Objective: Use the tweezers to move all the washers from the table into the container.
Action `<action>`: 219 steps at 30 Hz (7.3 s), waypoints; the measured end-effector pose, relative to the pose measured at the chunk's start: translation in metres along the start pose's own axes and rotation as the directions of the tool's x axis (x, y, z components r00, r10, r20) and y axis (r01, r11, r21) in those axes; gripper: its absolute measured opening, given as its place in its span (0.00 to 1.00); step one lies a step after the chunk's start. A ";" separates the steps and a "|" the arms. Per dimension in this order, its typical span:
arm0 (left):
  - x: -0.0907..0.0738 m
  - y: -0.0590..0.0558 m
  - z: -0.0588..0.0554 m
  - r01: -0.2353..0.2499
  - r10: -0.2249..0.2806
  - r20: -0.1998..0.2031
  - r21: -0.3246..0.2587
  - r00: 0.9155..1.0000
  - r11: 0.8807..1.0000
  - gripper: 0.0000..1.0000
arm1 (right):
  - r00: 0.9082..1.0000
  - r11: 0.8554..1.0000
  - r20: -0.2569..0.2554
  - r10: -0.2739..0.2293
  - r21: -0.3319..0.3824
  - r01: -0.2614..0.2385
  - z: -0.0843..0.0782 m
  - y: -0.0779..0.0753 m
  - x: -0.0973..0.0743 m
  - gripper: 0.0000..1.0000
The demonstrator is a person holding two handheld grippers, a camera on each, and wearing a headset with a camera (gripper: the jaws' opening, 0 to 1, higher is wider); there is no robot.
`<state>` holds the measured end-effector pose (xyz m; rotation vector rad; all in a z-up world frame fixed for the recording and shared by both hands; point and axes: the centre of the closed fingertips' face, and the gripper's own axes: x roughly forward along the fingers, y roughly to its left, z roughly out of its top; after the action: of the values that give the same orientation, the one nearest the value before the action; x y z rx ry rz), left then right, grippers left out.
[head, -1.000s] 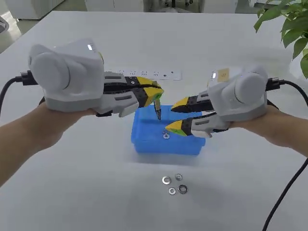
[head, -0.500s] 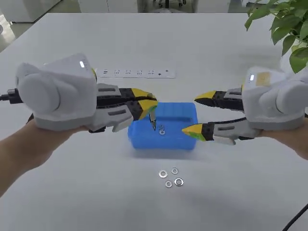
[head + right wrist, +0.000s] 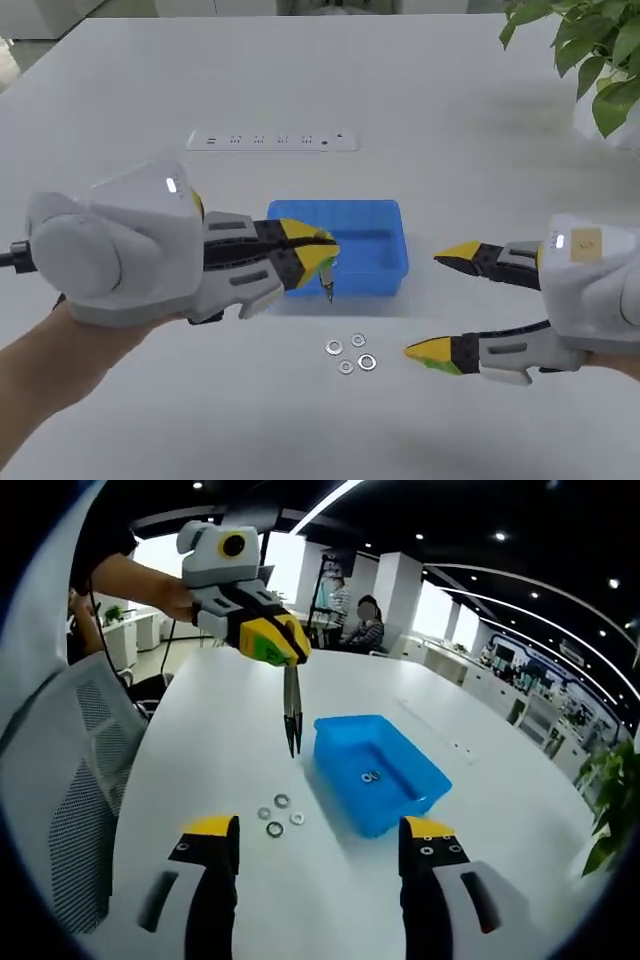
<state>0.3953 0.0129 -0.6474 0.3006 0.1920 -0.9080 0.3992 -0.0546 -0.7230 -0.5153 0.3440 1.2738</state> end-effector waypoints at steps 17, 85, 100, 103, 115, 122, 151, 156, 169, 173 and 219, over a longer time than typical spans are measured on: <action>0.007 -0.036 -0.021 0.081 -0.079 0.030 -0.075 0.996 0.994 0.05 | 0.999 0.994 -0.004 0.042 0.099 -0.042 -0.022 0.039 -0.001 0.83; 0.022 -0.052 -0.048 0.257 -0.266 -0.070 -0.123 0.961 0.959 0.06 | 0.938 0.933 -0.004 0.346 0.103 -0.344 -0.004 0.070 0.070 0.52; 0.023 -0.052 -0.050 0.251 -0.262 -0.089 -0.124 0.961 0.960 0.06 | 0.910 0.911 -0.050 0.412 0.035 -0.410 -0.007 0.070 0.074 0.25; 0.022 -0.053 -0.051 0.255 -0.267 -0.092 -0.122 0.959 0.959 0.06 | 0.908 0.910 -0.049 0.415 0.037 -0.414 -0.007 0.068 0.074 0.22; 0.024 -0.054 -0.052 0.251 -0.261 -0.106 -0.096 0.959 0.963 0.06 | 0.894 0.895 -0.043 0.446 0.044 -0.444 -0.004 0.062 0.075 0.12; 0.026 -0.045 -0.053 0.206 -0.220 -0.112 -0.120 0.969 0.971 0.07 | 0.897 0.897 -0.033 0.441 -0.013 -0.441 -0.004 0.061 0.077 0.10; -0.023 -0.042 -0.051 0.012 -0.036 -0.063 -0.345 0.997 0.939 0.39 | 0.922 0.920 0.024 0.387 -0.069 -0.385 0.019 0.059 0.064 0.09; -0.044 -0.026 -0.045 -0.080 0.083 -0.011 -0.404 0.997 0.911 0.47 | 0.926 0.925 0.038 0.375 -0.079 -0.371 0.031 0.058 0.057 0.09; -0.072 -0.038 -0.055 -0.120 0.122 -0.023 -0.438 0.992 0.891 0.69 | 0.932 0.930 0.069 0.355 -0.123 -0.345 0.065 0.050 0.040 0.09; -0.075 -0.040 -0.054 -0.129 0.143 -0.003 -0.460 0.990 0.879 0.78 | 0.936 0.934 0.083 0.343 -0.136 -0.331 0.076 0.036 0.037 0.09; -0.091 -0.031 -0.077 -0.198 0.181 -0.084 -0.505 0.980 0.840 0.99 | 0.974 0.974 0.018 0.224 -0.007 -0.224 0.039 -0.052 0.157 0.10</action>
<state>0.3126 0.0886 -0.6993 -0.1624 0.4194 -0.6238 0.4897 0.0832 -0.7625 -0.4779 0.3921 1.4976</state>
